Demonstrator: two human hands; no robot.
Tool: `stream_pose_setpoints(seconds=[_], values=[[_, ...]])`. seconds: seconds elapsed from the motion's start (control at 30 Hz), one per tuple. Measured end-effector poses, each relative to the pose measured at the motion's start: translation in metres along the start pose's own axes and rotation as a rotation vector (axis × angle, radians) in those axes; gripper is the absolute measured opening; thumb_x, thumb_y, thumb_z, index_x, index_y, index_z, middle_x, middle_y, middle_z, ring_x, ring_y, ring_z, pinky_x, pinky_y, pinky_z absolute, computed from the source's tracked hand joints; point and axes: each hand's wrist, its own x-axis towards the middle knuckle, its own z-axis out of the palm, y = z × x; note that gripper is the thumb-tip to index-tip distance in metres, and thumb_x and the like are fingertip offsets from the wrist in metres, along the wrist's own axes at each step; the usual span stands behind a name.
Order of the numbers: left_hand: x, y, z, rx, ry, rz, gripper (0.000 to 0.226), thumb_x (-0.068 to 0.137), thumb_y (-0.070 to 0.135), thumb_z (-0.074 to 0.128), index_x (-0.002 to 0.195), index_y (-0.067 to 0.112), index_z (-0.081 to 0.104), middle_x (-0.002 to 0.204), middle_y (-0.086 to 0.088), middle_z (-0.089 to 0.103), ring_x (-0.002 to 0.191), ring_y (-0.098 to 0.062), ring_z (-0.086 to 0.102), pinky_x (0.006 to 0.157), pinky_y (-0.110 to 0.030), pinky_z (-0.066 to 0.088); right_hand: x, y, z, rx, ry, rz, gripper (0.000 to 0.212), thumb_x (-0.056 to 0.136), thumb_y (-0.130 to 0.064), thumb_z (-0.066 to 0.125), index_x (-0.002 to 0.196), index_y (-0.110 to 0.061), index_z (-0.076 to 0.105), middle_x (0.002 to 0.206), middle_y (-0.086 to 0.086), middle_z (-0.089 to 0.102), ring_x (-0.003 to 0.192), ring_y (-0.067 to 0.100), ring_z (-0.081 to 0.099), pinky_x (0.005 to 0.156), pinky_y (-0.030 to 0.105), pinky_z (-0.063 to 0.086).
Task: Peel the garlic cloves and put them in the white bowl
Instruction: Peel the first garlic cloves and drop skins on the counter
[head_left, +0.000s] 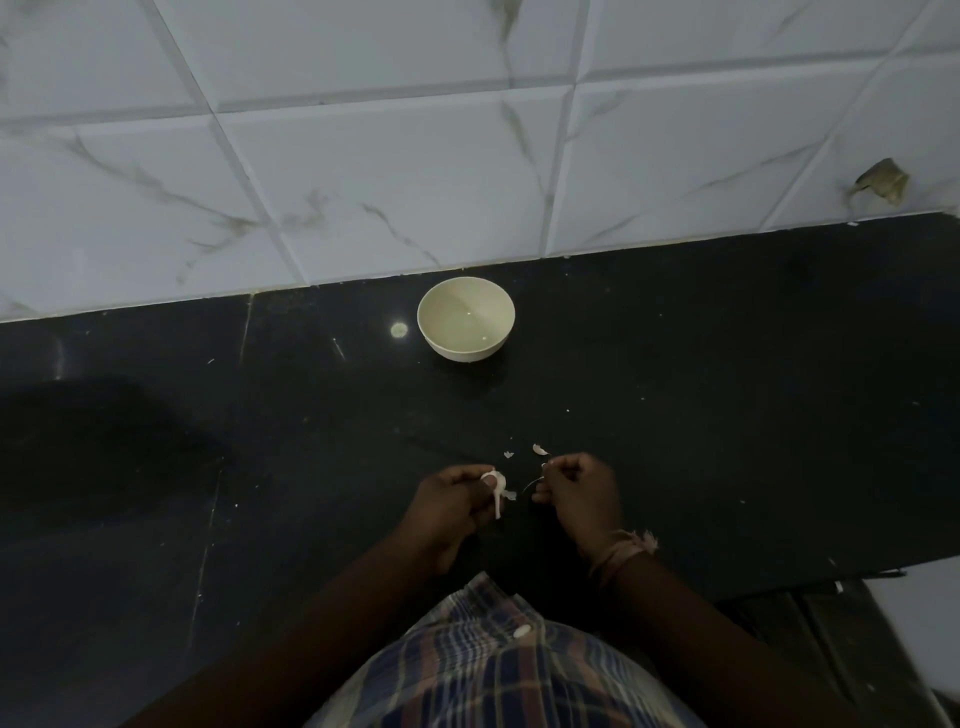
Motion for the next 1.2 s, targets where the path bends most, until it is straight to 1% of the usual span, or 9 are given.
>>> stream_pose_setpoints(seconds=[0.13, 0.23, 0.37, 0.47, 0.6, 0.73, 0.8, 0.97, 1.2], values=[[0.0, 0.0, -0.001, 0.008, -0.002, -0.015, 0.024, 0.1, 0.0, 0.058, 0.123, -0.001, 0.064, 0.11, -0.014, 0.072, 0.095, -0.021, 0.07, 0.073, -0.028, 0.06, 0.01, 0.003, 0.003, -0.154, 0.021, -0.063, 0.005, 0.1, -0.013, 0.061, 0.099, -0.012, 0.066, 0.08, 0.003, 0.071, 0.06, 0.009, 0.07, 0.061, 0.023, 0.054], [0.0, 0.002, 0.0, 0.008, -0.016, -0.016, 0.024, 0.1, 0.0, 0.057, 0.124, -0.001, 0.063, 0.112, -0.014, 0.071, 0.097, -0.021, 0.069, 0.074, -0.028, 0.06, 0.014, 0.0, 0.004, -0.189, 0.045, -0.092, 0.009, 0.099, -0.012, 0.061, 0.093, -0.017, 0.065, 0.079, 0.004, 0.071, 0.06, 0.011, 0.069, 0.059, 0.022, 0.052], [0.0, 0.002, 0.004, 0.004, -0.018, -0.015, 0.026, 0.1, -0.001, 0.058, 0.125, -0.001, 0.063, 0.118, -0.018, 0.07, 0.098, -0.022, 0.069, 0.074, -0.028, 0.06, 0.018, 0.004, 0.001, -0.189, 0.074, -0.075, 0.014, 0.101, -0.011, 0.059, 0.099, -0.012, 0.072, 0.08, 0.001, 0.071, 0.063, 0.012, 0.069, 0.06, 0.022, 0.054], [0.0, 0.0, 0.005, -0.003, -0.023, -0.012, 0.026, 0.1, -0.001, 0.057, 0.125, -0.002, 0.063, 0.112, -0.015, 0.072, 0.096, -0.021, 0.07, 0.073, -0.027, 0.06, 0.017, 0.007, -0.001, -0.13, 0.112, -0.038, 0.017, 0.101, -0.008, 0.056, 0.103, -0.008, 0.072, 0.081, 0.0, 0.069, 0.062, 0.013, 0.068, 0.066, 0.03, 0.059], [-0.003, -0.001, 0.005, -0.008, -0.037, -0.008, 0.025, 0.101, -0.001, 0.055, 0.125, 0.0, 0.063, 0.112, -0.013, 0.071, 0.1, -0.021, 0.069, 0.078, -0.028, 0.059, -0.001, 0.005, -0.007, -0.115, 0.149, -0.043, 0.013, 0.102, -0.012, 0.055, 0.099, -0.015, 0.067, 0.083, 0.002, 0.069, 0.063, 0.011, 0.067, 0.057, 0.02, 0.049], [-0.007, -0.001, 0.004, -0.038, -0.052, 0.015, 0.025, 0.102, -0.001, 0.053, 0.123, 0.005, 0.066, 0.114, -0.012, 0.073, 0.106, -0.024, 0.07, 0.081, -0.03, 0.059, -0.025, 0.003, -0.001, -0.211, 0.063, -0.2, 0.011, 0.099, -0.019, 0.062, 0.108, -0.025, 0.064, 0.099, -0.011, 0.065, 0.091, 0.004, 0.063, 0.082, 0.028, 0.056], [-0.01, 0.0, 0.004, -0.062, -0.069, 0.034, 0.024, 0.102, -0.001, 0.053, 0.12, 0.006, 0.067, 0.111, -0.012, 0.076, 0.1, -0.022, 0.073, 0.076, -0.029, 0.06, -0.033, -0.002, 0.007, -0.242, 0.012, -0.295, 0.016, 0.098, -0.021, 0.063, 0.112, -0.028, 0.065, 0.104, -0.016, 0.062, 0.099, 0.001, 0.06, 0.088, 0.024, 0.052], [-0.017, 0.002, 0.003, -0.118, -0.122, 0.111, 0.024, 0.102, 0.0, 0.054, 0.122, 0.003, 0.066, 0.114, -0.019, 0.074, 0.102, -0.03, 0.074, 0.077, -0.035, 0.061, -0.044, -0.014, 0.015, -0.214, -0.093, -0.422, 0.012, 0.098, -0.028, 0.062, 0.108, -0.034, 0.068, 0.108, -0.018, 0.063, 0.099, -0.006, 0.06, 0.083, 0.015, 0.05], [-0.022, 0.004, -0.001, -0.171, -0.127, 0.146, 0.027, 0.101, -0.003, 0.052, 0.124, 0.002, 0.065, 0.112, -0.017, 0.075, 0.097, -0.026, 0.075, 0.074, -0.032, 0.061, -0.045, -0.022, 0.015, -0.117, -0.164, -0.332, 0.01, 0.093, -0.026, 0.071, 0.102, -0.032, 0.071, 0.098, -0.011, 0.072, 0.089, 0.001, 0.068, 0.082, 0.032, 0.061]])
